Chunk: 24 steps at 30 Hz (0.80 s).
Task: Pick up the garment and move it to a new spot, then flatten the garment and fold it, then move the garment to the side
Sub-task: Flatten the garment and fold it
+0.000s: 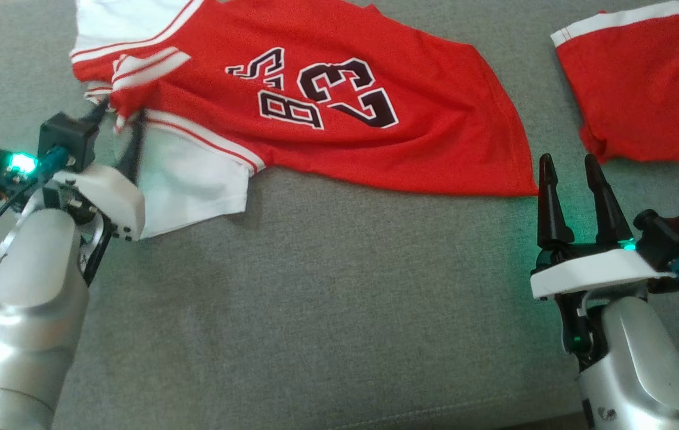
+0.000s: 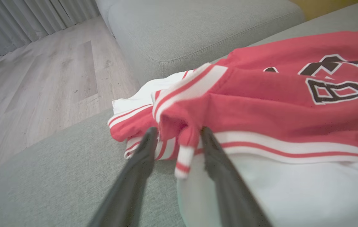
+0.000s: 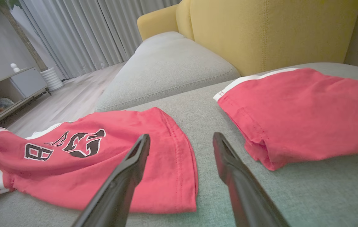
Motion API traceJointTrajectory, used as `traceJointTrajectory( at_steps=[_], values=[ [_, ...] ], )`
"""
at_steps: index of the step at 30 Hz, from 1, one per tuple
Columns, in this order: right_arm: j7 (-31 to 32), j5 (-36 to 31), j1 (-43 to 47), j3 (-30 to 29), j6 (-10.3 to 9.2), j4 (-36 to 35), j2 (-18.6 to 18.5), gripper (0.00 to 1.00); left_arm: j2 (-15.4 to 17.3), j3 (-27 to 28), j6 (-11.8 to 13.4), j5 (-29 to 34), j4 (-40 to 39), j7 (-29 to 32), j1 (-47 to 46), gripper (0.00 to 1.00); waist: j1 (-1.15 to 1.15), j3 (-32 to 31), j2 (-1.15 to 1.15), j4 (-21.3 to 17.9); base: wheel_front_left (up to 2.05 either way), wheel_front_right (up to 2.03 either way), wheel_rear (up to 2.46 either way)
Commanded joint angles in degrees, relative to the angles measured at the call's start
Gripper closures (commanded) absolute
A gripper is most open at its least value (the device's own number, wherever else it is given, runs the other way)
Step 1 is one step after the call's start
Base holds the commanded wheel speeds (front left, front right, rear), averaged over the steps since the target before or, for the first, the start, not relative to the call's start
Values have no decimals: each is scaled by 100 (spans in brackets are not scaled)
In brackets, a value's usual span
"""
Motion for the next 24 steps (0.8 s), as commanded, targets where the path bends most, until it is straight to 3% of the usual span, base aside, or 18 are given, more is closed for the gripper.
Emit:
traceJointTrajectory(
  at_steps=[1,11,16,24],
  values=[
    [-6,-21,-97,126,-5,-152,-10,0,292,111,1,-77,-30,-121,-228,0,-1,-61,0,50,0,0,0],
    [69,-141,-11,73,-5,-187,-10,0,-52,81,213,-284,-303,-861,402,0,-1,-522,0,417,0,0,0],
    [99,-188,92,40,-5,-223,-10,0,-186,176,498,-379,-871,-1046,893,0,-1,-735,0,626,0,0,0],
    [85,-241,341,109,-5,-303,-10,0,-457,406,1173,-447,-2617,-1170,2216,0,-1,-1046,0,869,0,0,0]
  ],
)
